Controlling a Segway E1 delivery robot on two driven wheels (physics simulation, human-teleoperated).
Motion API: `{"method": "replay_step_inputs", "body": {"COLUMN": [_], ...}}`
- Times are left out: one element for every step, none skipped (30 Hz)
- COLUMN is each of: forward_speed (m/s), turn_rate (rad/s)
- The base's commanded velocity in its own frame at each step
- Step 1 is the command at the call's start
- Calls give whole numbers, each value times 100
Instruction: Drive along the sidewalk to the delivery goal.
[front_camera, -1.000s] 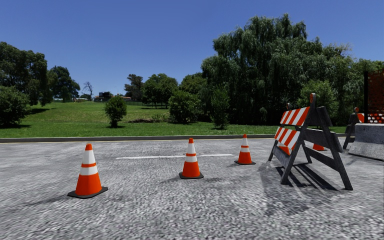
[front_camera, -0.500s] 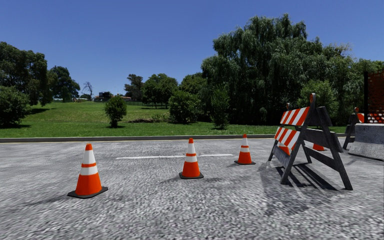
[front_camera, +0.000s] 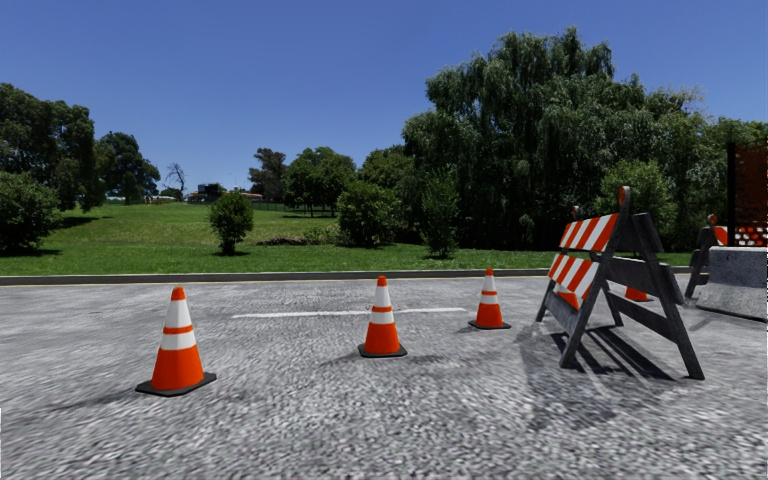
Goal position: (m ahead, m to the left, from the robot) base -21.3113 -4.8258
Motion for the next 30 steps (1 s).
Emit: {"method": "replay_step_inputs", "body": {"forward_speed": [-28,-41,-48,-48,-49,-49,-49,-49,-49,-49,-49,-49,-49,-50,-50,-50,-50,-50,-50,-50,-50,-50,-50,-50,-50,-50,-50,-50,-50,-50], "turn_rate": [-29,-30,-30,-30,-30,-30,-30,-30,-30,-30,-30,-30,-30,-30,-30,-30,-30,-30,-30,-30,-30,-30,-30,-30,-30,-30,-30,-30,-30,-33]}}
